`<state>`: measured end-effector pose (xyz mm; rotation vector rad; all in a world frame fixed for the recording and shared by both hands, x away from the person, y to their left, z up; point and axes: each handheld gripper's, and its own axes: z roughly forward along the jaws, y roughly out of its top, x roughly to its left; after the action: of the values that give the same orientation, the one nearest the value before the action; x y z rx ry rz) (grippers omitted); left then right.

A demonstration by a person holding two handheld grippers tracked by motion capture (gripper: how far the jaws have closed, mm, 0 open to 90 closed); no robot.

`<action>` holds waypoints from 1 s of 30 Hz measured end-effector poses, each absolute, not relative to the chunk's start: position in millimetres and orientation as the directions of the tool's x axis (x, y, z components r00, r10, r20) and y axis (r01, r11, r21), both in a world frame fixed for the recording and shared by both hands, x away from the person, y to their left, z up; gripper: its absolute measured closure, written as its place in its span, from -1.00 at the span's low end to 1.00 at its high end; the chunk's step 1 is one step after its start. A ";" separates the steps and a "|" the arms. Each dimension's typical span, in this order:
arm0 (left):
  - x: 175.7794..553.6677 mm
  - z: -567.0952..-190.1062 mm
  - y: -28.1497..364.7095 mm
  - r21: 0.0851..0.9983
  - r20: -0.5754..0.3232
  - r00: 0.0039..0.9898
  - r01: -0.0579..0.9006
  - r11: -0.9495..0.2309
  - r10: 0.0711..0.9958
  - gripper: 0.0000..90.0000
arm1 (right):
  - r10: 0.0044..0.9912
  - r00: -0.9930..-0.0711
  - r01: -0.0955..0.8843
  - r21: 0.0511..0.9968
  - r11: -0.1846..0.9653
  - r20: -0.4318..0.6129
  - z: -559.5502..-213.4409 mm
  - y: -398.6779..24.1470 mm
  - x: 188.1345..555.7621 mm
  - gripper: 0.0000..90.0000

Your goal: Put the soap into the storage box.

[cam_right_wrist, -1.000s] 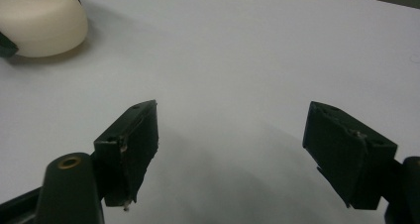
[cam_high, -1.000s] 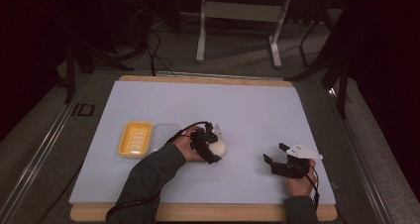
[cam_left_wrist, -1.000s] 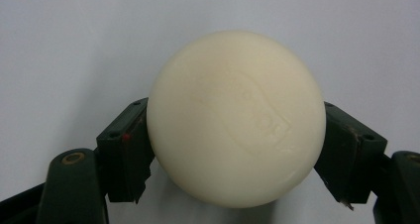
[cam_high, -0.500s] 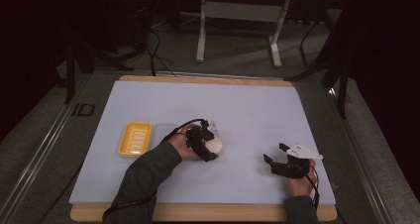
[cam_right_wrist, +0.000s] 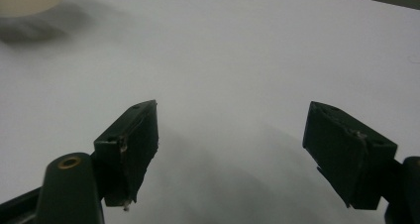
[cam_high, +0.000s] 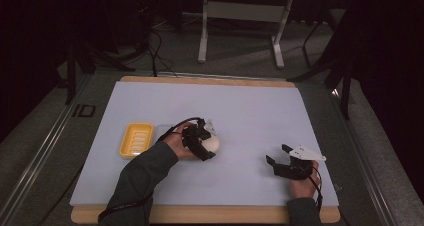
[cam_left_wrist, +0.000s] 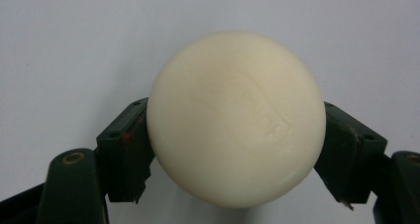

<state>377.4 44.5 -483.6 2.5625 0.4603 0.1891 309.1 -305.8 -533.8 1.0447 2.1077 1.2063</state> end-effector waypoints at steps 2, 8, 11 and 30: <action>377.6 -482.6 46.1 0.519 0.045 0.932 0.286 -0.805 0.360 -0.44 | 0.810 -0.585 0.374 0.872 0.315 -0.042 -533.7 -305.9 309.1 -0.53; 377.8 -479.2 51.8 0.526 0.045 0.928 0.292 -0.799 0.369 -0.44 | 0.810 -0.585 0.373 0.872 0.315 -0.042 -533.8 -306.0 309.2 -0.53; 378.0 -477.1 55.6 0.531 0.045 0.926 0.296 -0.794 0.375 -0.44 | 0.810 -0.585 0.373 0.872 0.315 -0.042 -533.8 -305.9 309.1 -0.53; 380.9 -467.5 76.2 0.531 0.051 0.913 0.318 -0.785 0.405 -0.44 | 0.810 -0.585 0.372 0.873 0.315 -0.043 -533.8 -305.9 309.0 -0.53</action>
<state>380.9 76.2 -467.5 2.5423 0.5188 0.2201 309.0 -305.9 -533.8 1.0439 2.1056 1.2074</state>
